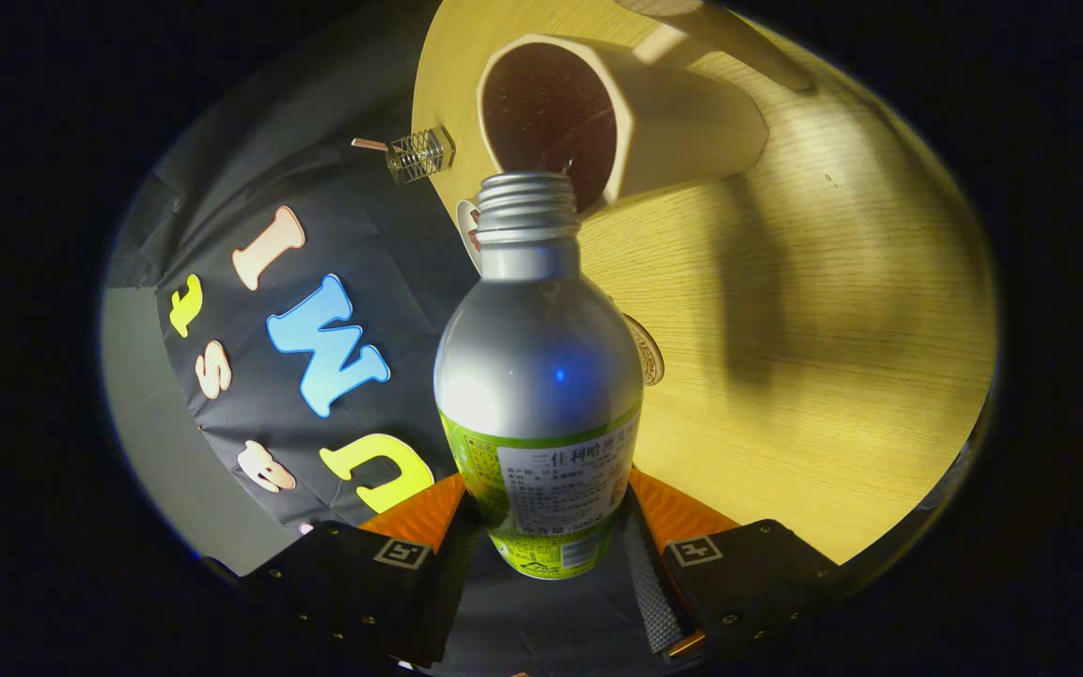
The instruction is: Take the bottle from table, then pour the juice into the cup, finally place the bottle on the coaster
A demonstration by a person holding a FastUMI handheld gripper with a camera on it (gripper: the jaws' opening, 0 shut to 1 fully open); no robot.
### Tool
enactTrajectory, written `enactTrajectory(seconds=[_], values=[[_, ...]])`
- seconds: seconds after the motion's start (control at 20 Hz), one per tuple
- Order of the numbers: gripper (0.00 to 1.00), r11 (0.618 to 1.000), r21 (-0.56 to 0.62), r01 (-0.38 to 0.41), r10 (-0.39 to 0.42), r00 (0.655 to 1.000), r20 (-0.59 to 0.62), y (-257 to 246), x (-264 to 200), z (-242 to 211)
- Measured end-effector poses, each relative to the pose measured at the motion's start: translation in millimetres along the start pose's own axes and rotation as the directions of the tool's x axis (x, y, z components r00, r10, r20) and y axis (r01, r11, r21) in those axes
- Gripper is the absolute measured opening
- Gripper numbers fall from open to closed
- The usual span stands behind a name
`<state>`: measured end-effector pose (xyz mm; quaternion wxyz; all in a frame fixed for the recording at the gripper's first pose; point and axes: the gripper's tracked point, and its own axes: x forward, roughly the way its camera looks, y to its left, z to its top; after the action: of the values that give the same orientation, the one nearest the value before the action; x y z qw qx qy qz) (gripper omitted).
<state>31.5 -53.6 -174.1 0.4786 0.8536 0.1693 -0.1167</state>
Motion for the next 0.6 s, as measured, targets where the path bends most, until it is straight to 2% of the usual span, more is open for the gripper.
enactTrajectory(seconds=[0.6], values=[[0.77, 0.998, 0.059, -0.009, 0.010, 1.000, -0.022, 11.1, -1.8, -2.9]])
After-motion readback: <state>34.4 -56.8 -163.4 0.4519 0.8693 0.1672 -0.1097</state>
